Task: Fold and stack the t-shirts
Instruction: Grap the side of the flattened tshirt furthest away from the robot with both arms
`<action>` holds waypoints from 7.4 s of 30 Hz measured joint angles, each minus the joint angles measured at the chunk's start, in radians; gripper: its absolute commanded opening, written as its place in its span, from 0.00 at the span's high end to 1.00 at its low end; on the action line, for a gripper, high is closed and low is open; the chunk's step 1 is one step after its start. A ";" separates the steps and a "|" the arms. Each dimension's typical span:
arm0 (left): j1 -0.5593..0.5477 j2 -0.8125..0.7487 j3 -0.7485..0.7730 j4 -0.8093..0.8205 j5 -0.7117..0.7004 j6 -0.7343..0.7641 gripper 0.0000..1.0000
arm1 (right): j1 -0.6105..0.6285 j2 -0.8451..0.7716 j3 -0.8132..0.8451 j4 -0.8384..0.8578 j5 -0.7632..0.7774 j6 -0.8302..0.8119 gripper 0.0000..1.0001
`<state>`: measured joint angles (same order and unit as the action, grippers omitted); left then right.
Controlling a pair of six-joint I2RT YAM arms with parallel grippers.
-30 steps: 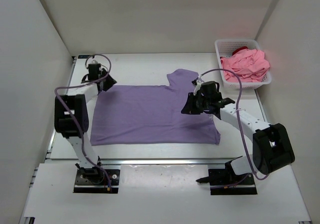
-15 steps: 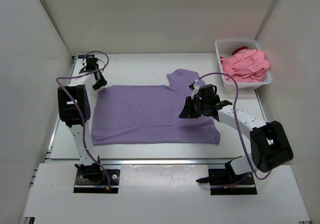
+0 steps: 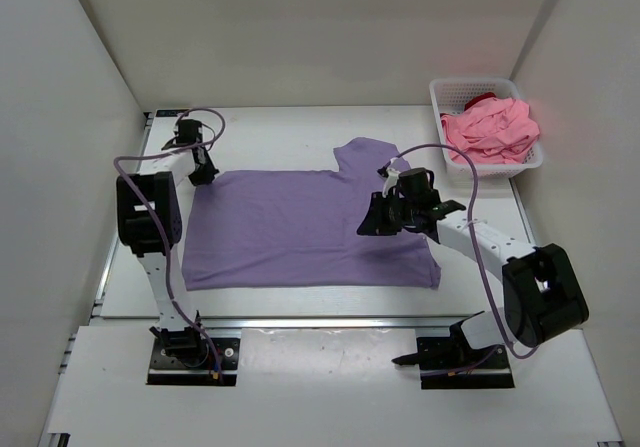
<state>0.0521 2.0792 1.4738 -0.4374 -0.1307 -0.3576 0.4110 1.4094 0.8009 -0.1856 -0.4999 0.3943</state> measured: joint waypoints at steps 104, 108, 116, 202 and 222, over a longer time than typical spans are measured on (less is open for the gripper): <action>0.007 -0.480 -0.539 0.219 0.110 -0.129 0.74 | 0.003 -0.105 -0.098 0.099 -0.067 0.071 0.89; -0.030 -0.615 -0.672 0.200 0.133 -0.156 0.65 | -0.007 -0.107 -0.109 0.104 -0.070 0.074 0.89; 0.009 -0.593 -0.697 0.220 0.150 -0.205 0.64 | -0.006 -0.107 -0.112 0.105 -0.076 0.073 0.89; 0.029 -0.333 -0.340 0.315 0.210 -0.253 1.00 | -0.305 1.176 1.602 -0.560 0.232 -0.230 1.00; 0.038 -0.333 -0.346 0.356 0.241 -0.272 1.00 | -0.227 0.721 1.019 -0.498 0.317 -0.214 0.58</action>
<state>0.0898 1.7466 1.1282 -0.0814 0.1108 -0.6296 0.1841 2.1300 1.8194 -0.6834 -0.1829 0.1802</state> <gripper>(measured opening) 0.101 0.447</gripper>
